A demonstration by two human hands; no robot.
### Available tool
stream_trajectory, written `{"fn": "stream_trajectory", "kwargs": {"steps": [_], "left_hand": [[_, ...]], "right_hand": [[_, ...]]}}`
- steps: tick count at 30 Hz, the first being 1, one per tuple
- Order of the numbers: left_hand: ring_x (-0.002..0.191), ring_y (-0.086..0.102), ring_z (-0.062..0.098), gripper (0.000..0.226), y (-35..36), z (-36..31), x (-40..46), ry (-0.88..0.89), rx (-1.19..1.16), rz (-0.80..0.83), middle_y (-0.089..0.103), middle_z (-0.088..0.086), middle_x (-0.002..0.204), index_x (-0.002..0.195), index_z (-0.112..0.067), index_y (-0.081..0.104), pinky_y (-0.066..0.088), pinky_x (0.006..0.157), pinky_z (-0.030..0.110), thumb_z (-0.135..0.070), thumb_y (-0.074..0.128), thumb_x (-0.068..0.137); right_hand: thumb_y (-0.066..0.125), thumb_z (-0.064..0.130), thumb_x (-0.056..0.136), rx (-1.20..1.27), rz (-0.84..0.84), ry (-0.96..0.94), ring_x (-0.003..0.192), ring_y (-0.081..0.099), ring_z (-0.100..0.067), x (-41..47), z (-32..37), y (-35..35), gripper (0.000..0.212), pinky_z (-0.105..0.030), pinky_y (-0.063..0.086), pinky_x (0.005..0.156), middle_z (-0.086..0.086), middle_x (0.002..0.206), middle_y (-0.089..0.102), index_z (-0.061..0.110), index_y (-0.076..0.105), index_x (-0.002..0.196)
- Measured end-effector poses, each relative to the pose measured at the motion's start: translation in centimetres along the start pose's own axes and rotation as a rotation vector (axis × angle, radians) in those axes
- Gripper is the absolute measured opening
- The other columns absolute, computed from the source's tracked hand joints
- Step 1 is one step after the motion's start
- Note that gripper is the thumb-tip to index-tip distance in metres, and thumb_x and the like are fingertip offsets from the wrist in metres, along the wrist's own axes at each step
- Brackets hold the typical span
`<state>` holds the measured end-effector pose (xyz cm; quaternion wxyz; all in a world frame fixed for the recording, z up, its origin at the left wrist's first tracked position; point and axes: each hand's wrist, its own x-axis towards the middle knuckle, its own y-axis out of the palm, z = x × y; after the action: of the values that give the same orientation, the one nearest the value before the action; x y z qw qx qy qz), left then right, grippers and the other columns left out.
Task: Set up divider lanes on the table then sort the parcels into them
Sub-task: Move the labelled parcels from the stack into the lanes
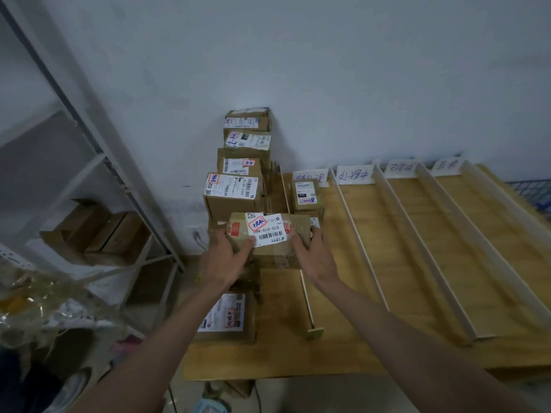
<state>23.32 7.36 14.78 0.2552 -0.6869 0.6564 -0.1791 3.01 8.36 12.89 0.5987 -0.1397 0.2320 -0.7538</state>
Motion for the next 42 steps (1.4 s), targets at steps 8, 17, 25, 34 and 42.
{"fn": "stream_trajectory", "kwargs": {"steps": [8,17,25,34,42], "left_hand": [[0.106,0.059,0.018,0.070,9.1,-7.2,-0.3,0.088,0.062,0.047,0.057,-0.002,0.129,0.144,-0.013,0.031,0.052,0.086,0.033,-0.052,0.057,0.093],[0.110,0.057,0.022,0.065,22.5,-17.6,-1.7,0.176,0.106,0.130,0.057,0.003,0.128,0.137,-0.014,0.040,0.051,0.087,0.036,-0.058,0.056,0.091],[0.102,0.053,0.018,0.064,32.8,-25.5,-0.9,0.203,0.116,0.188,0.054,0.003,0.126,0.131,-0.012,0.044,0.047,0.080,0.033,-0.058,0.057,0.090],[0.107,0.055,0.020,0.064,44.0,-31.0,6.5,0.185,0.065,0.199,0.054,0.002,0.127,0.134,-0.014,0.041,0.049,0.086,0.034,-0.056,0.059,0.089],[0.109,0.052,0.022,0.070,52.9,-33.0,16.2,0.095,0.046,0.184,0.043,0.003,0.126,0.138,-0.011,0.037,0.050,0.091,0.039,-0.057,0.058,0.089]], "right_hand": [[0.050,0.054,0.096,-0.015,-0.100,0.019,0.105,0.049,-0.020,1.3,-4.2,-10.3,0.063,-0.032,0.044,0.085,-0.009,0.132,0.043,0.013,0.038,0.144],[0.053,0.054,0.095,-0.014,-0.226,0.092,0.115,0.053,-0.029,3.0,-12.3,-24.7,0.063,-0.044,0.047,0.096,-0.012,0.130,0.052,0.007,0.047,0.136],[0.054,0.059,0.090,0.023,-0.285,0.145,0.110,0.058,-0.025,6.6,-18.2,-35.2,0.066,-0.041,0.052,0.089,-0.005,0.122,0.060,0.012,0.047,0.134],[0.055,0.055,0.093,-0.001,-0.257,0.169,0.109,0.058,-0.026,17.9,-24.5,-42.5,0.065,-0.043,0.052,0.087,-0.010,0.126,0.058,0.011,0.040,0.139],[0.057,0.053,0.092,-0.001,-0.206,0.200,0.109,0.058,-0.024,31.0,-28.8,-45.1,0.067,-0.044,0.054,0.089,-0.005,0.124,0.057,0.012,0.041,0.142]]}}
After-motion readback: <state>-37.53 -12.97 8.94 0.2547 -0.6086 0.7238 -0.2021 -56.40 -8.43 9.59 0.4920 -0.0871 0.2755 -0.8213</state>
